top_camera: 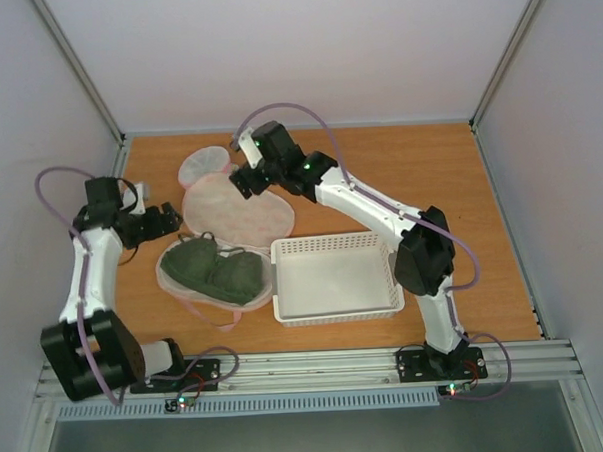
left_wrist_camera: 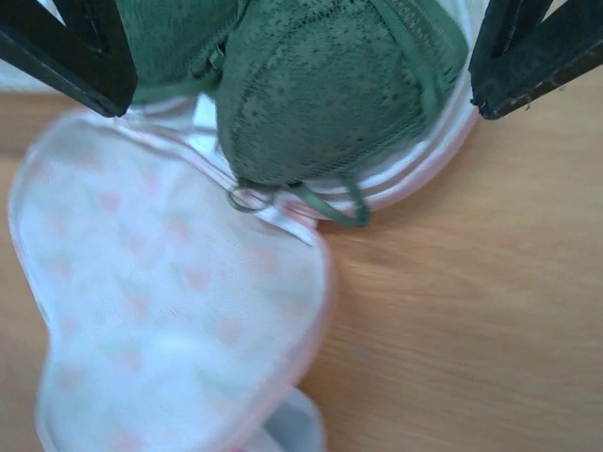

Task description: Unzip the laundry bag and remove the bra

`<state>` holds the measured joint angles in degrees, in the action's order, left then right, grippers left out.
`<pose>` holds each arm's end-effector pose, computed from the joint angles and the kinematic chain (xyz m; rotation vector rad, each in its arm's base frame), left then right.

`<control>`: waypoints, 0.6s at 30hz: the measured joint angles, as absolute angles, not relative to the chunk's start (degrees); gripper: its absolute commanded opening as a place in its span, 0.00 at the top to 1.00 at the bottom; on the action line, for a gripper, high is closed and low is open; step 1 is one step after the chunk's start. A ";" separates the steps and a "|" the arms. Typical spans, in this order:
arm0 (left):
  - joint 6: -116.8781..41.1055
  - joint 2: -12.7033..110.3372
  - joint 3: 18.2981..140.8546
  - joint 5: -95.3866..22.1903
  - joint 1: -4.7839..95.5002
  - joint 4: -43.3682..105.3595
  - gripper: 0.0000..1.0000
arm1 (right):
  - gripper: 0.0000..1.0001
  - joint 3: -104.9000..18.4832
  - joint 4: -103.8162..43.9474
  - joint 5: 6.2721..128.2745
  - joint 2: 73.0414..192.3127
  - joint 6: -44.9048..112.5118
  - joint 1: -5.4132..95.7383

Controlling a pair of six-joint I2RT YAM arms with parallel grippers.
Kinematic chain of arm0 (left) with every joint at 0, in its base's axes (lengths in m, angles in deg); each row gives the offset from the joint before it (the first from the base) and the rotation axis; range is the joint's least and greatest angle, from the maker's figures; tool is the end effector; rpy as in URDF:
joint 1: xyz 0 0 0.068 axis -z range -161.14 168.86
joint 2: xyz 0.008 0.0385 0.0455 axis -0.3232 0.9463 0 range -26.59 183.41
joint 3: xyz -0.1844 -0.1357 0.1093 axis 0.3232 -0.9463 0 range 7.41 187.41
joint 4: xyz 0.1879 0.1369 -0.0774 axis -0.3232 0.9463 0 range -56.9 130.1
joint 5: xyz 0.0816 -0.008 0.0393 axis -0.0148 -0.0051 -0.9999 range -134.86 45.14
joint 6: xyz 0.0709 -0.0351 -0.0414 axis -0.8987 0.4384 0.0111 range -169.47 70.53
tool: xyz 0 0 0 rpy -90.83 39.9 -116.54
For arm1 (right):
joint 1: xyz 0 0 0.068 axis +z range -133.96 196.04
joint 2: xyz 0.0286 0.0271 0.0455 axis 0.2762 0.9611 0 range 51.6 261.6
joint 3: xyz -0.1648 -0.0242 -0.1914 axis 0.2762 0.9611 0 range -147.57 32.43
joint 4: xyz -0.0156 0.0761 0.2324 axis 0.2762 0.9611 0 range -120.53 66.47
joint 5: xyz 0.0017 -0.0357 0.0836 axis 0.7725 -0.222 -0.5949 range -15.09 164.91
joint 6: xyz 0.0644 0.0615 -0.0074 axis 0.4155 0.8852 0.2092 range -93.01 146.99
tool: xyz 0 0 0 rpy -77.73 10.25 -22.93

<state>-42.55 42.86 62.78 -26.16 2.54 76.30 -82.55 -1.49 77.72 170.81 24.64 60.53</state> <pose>0.2473 0.0457 0.2193 -0.3890 2.4989 -0.3537 0.3584 0.3469 0.2855 -0.8380 2.0066 0.3724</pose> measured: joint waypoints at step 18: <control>-82.92 73.70 79.85 -12.04 2.61 94.59 0.01 | 0.06 -61.99 3.18 62.95 171.86 32.60 71.32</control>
